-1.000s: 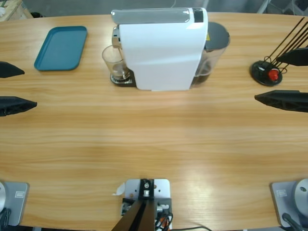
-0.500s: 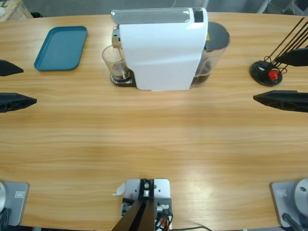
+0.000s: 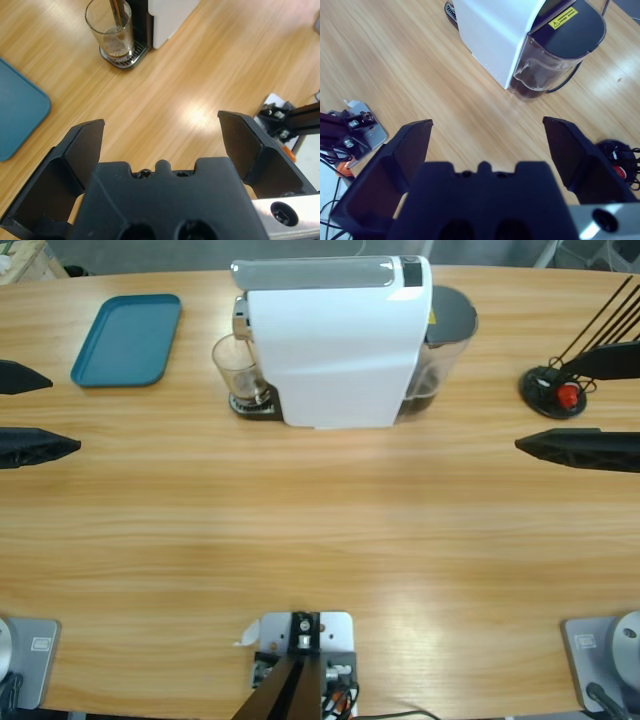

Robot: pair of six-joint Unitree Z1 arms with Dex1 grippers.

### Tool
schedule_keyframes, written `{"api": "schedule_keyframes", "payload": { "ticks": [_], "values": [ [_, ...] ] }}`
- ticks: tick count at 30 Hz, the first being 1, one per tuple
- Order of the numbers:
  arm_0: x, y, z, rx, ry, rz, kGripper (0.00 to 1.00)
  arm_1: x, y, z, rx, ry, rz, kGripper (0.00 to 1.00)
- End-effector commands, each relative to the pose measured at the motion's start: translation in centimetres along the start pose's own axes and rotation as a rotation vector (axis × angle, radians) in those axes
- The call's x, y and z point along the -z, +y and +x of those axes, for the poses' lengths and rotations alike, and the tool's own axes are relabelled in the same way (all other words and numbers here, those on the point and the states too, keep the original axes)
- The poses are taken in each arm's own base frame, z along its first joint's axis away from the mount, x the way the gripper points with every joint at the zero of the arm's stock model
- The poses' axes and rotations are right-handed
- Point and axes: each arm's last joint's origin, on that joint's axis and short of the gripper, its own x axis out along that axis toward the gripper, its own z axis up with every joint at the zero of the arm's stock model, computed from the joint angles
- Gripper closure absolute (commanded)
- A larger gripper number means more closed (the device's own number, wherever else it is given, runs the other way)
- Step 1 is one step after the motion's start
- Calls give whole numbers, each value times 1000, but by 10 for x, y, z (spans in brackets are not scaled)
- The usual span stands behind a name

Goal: Pour coffee

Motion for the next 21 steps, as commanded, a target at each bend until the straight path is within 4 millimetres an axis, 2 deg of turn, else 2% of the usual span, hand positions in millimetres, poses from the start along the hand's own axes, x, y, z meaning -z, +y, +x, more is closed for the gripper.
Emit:
{"api": "schedule_keyframes", "payload": {
  "ticks": [1, 4, 12, 21],
  "values": [
    [7, 5, 13, 1, 49, -18, 13, 0, 4, 0, -39, 3, -188, 0],
    [7, 5, 13, 1, 48, -18, 13, 0, 7, 3, -70, 13, -252, 0],
    [8, 4, 12, 0, 47, -17, 13, -6, 8, 7, -113, -44, -237, 0],
    [8, 4, 11, -2, 44, -16, 13, -2, 10, 6, -137, -49, -238, 9]
  ]
}}
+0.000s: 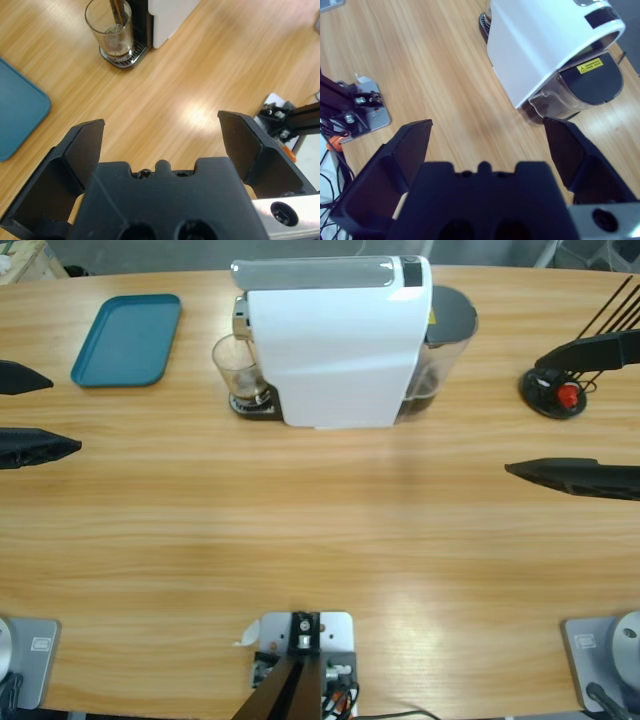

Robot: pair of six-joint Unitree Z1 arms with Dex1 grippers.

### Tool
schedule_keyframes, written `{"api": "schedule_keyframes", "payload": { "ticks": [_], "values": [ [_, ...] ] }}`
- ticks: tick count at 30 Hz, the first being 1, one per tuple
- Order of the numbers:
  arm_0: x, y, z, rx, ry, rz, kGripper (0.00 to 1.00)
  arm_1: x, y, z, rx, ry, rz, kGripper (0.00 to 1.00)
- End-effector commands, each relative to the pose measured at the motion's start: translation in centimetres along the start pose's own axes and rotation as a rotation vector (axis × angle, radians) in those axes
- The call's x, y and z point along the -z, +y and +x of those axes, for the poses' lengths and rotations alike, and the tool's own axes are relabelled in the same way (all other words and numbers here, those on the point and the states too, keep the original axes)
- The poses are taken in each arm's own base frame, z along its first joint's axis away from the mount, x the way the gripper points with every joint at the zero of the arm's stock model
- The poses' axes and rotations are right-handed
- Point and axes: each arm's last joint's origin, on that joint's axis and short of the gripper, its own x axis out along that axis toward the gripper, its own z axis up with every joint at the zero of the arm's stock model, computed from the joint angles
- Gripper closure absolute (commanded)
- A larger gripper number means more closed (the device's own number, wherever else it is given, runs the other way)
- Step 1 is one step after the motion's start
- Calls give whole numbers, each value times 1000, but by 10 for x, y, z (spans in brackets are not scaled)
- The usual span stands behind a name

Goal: Pour coffee

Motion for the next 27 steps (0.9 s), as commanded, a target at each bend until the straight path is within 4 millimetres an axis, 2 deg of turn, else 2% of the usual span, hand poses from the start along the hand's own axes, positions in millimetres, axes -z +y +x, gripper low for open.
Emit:
{"api": "schedule_keyframes", "payload": {
  "ticks": [1, 27],
  "values": [
    [8, 4, 11, -2, 42, -15, 13, 3, 3, 6, -36, 7, 3, 9],
    [12, 3, 10, -3, 45, -17, 13, 6, 4, 9, -55, 2, -8, 0]
  ]
}}
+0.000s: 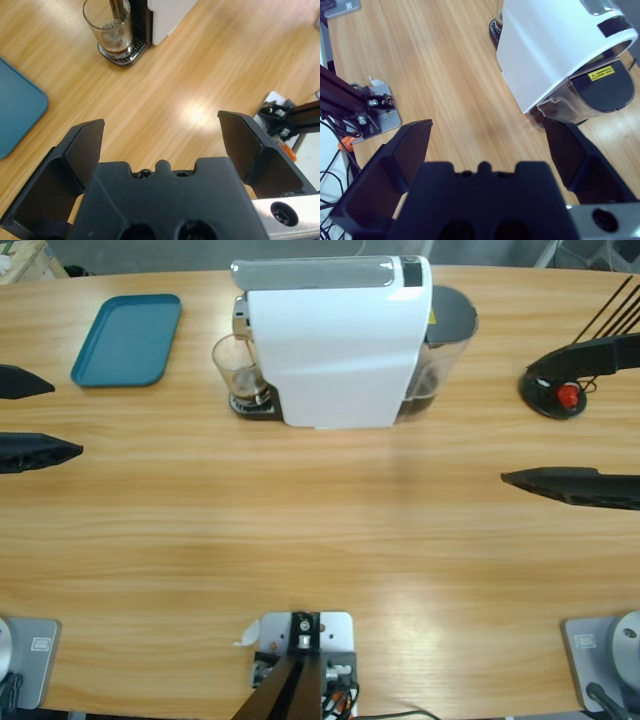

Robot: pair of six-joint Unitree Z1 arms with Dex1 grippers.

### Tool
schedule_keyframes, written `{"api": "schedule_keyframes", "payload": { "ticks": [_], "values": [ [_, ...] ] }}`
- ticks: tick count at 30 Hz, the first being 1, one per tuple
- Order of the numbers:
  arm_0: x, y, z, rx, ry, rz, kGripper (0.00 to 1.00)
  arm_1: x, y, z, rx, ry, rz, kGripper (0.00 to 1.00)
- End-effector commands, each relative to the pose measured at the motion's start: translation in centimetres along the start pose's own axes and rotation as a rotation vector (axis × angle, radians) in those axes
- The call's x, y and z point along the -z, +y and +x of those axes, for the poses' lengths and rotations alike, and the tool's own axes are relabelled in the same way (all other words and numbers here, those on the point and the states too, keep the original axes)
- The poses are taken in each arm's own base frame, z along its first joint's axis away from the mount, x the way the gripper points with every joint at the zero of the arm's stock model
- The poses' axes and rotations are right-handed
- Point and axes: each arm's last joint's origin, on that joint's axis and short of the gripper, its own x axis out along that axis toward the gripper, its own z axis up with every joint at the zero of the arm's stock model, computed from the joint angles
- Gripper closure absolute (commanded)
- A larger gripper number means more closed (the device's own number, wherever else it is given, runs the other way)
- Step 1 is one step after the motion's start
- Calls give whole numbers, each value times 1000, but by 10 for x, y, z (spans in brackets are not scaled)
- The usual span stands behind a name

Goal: Pour coffee

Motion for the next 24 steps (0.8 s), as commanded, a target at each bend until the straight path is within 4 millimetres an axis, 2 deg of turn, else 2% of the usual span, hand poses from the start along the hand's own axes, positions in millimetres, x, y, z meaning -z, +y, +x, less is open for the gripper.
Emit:
{"api": "schedule_keyframes", "payload": {
  "ticks": [1, 15, 24],
  "values": [
    [9, 3, 9, -5, 36, -14, 13, 7, 2, 8, -22, 25, -5, 0],
    [10, 3, 11, 0, 28, -9, 11, 9, 3, 8, -24, 26, -4, 0],
    [15, 16, 61, 54, -56, 128, 9, 17, 5, 14, -38, 48, 6, 0]
  ]
}}
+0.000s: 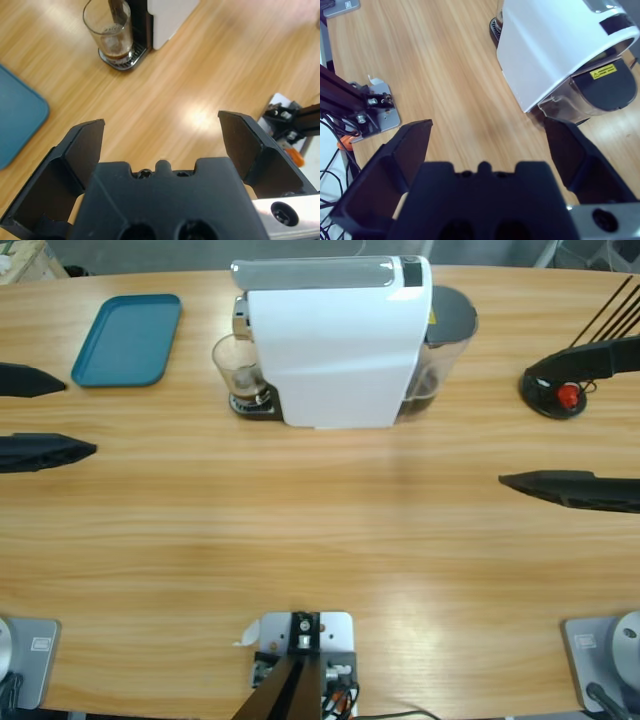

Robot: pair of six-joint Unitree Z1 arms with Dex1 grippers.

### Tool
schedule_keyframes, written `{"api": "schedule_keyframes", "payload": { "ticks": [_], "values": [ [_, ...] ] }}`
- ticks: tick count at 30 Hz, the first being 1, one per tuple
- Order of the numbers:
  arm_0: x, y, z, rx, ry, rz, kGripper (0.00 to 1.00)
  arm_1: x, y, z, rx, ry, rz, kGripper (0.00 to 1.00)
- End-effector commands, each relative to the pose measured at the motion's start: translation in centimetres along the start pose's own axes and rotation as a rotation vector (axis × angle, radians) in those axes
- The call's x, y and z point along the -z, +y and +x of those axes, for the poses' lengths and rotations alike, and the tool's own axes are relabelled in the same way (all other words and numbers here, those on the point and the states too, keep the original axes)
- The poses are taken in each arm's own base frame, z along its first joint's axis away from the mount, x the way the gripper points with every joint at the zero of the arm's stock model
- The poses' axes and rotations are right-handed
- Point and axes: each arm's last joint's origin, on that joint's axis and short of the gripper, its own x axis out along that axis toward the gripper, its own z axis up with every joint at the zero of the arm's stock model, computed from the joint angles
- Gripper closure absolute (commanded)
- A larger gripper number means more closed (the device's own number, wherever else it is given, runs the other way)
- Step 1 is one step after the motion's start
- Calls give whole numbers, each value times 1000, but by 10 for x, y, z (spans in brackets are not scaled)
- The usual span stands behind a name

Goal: Pour coffee

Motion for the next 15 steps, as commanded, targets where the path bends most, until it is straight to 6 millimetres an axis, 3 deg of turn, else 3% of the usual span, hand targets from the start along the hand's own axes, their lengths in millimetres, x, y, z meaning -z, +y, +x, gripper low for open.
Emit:
{"api": "schedule_keyframes", "payload": {
  "ticks": [1, 7, 15],
  "values": [
    [12, 15, 48, 41, -28, 111, 9, 12, 3, 13, -33, 38, 2, 0],
    [11, 28, 67, 18, -11, 220, 9, 11, -1, 23, -44, 52, 8, 0],
    [9, 43, 85, 40, -22, 216, 13, 14, -1, 26, -52, 63, 16, 0]
  ]
}}
